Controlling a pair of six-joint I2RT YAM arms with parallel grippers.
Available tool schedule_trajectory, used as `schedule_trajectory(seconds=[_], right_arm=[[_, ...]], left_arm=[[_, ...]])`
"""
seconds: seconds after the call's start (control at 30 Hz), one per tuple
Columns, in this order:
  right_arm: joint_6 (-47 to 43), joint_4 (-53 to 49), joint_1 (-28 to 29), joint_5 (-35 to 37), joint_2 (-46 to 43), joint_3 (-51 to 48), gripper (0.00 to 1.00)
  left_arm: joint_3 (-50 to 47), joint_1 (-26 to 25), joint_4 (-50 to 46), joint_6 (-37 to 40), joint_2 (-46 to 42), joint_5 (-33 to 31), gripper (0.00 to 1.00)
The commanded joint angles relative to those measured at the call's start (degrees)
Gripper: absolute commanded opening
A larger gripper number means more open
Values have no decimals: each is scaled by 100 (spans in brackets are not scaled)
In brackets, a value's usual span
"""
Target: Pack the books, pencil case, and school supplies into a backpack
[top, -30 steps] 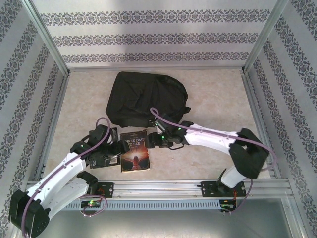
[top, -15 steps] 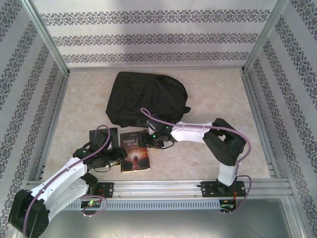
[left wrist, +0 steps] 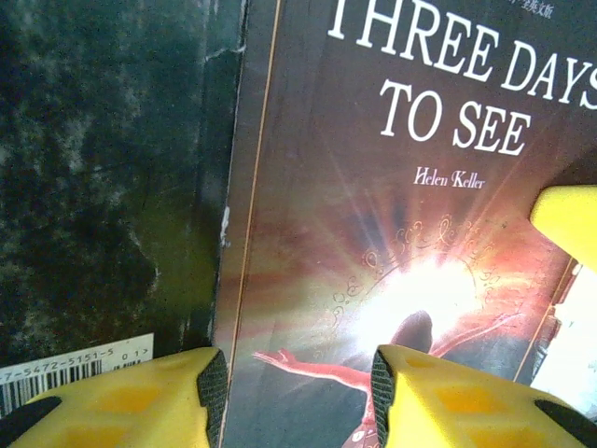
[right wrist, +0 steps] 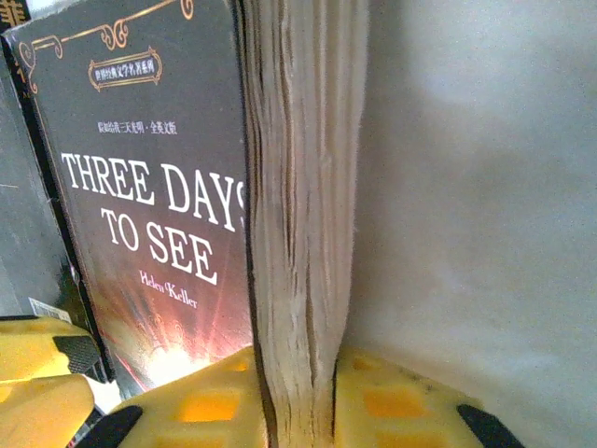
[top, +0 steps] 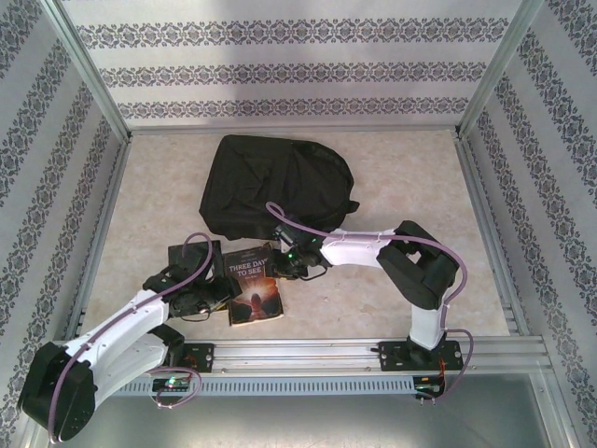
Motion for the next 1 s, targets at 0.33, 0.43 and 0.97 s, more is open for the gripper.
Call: schedule_trajectory(seconds=[0.33, 0.43, 0.97], right_arm=[[-59, 451, -153, -337, -716, -446, 0], [-124, 484, -266, -371, -1021, -635, 0], [236, 2111, -833, -1078, -1796, -2039, 0]], left_arm=[[463, -33, -661, 228, -527, -625, 65], [738, -24, -927, 358, -664, -749, 71], [85, -12, 1387, 335, -192, 391, 90]])
